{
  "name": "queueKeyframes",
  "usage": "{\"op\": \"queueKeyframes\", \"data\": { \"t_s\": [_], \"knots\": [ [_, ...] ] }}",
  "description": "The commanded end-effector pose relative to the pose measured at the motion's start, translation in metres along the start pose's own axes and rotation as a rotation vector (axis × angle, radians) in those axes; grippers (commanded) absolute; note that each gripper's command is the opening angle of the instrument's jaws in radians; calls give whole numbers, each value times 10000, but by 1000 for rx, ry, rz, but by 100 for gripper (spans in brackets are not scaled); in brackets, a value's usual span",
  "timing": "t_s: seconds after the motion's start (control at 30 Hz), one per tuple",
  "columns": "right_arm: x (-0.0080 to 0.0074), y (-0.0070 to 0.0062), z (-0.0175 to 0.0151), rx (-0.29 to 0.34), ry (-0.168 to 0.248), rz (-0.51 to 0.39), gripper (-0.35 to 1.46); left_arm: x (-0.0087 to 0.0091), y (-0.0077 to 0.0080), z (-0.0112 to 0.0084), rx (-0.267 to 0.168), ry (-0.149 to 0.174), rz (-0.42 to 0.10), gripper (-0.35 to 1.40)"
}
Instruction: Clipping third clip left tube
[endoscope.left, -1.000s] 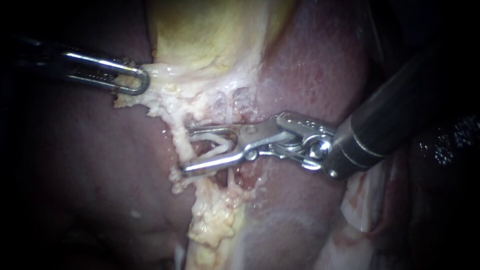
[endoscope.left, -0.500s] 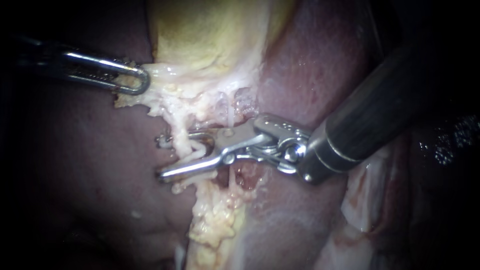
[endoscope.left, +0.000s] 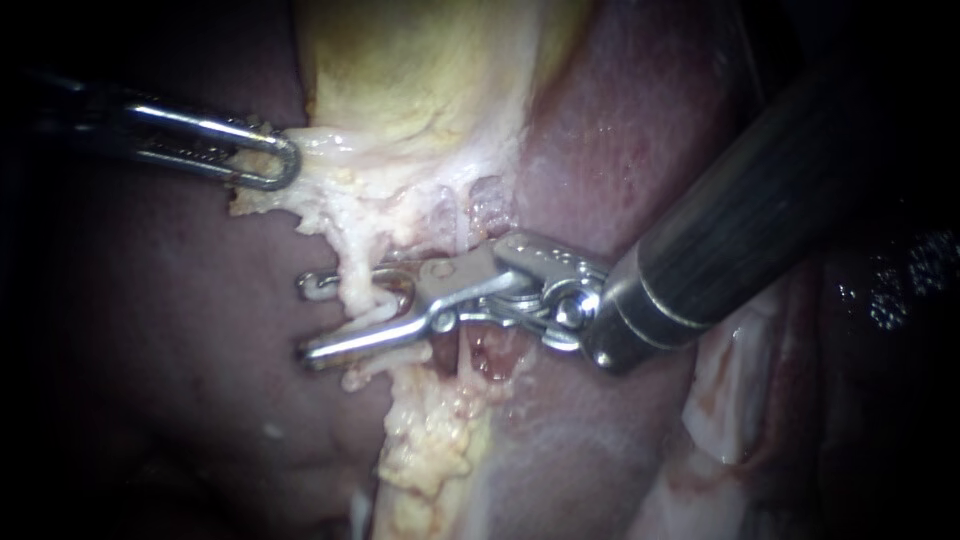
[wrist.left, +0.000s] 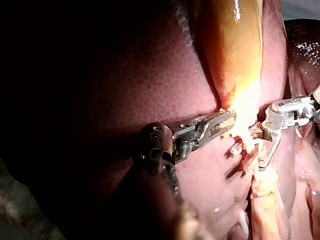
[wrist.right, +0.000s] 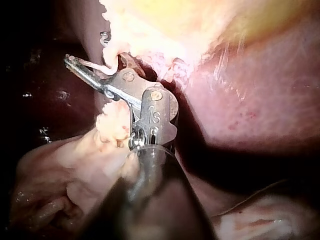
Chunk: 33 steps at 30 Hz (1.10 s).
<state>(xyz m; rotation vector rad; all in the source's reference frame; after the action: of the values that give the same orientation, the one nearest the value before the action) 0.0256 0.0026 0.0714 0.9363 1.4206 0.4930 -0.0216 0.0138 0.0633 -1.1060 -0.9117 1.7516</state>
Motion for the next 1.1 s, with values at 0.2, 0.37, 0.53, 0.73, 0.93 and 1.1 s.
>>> {"op": "queueKeyframes", "data": {
  "t_s": [0.2, 0.37, 0.53, 0.73, 0.93, 1.1],
  "knots": [
    [17, -13, -3, 6, 7, 9, 50, 0, 0, 0, 0, 0, 0, -35],
    [36, -30, -7, 14, 14, 20, 50, 0, 0, -1, 0, 0, 0, -35],
    [54, -47, -10, 22, 18, 36, 50, 0, 0, -1, 0, 0, 0, -35],
    [66, -60, -12, 29, 20, 37, 50, 0, 0, -1, -1, 0, 0, -35],
    [69, -65, -12, 31, 20, 38, 48, 0, 0, -1, -1, 0, 0, -35],
    [69, -66, -14, 33, 19, 38, 44, 0, 0, -1, -1, 0, 0, -35]
  ]
}}
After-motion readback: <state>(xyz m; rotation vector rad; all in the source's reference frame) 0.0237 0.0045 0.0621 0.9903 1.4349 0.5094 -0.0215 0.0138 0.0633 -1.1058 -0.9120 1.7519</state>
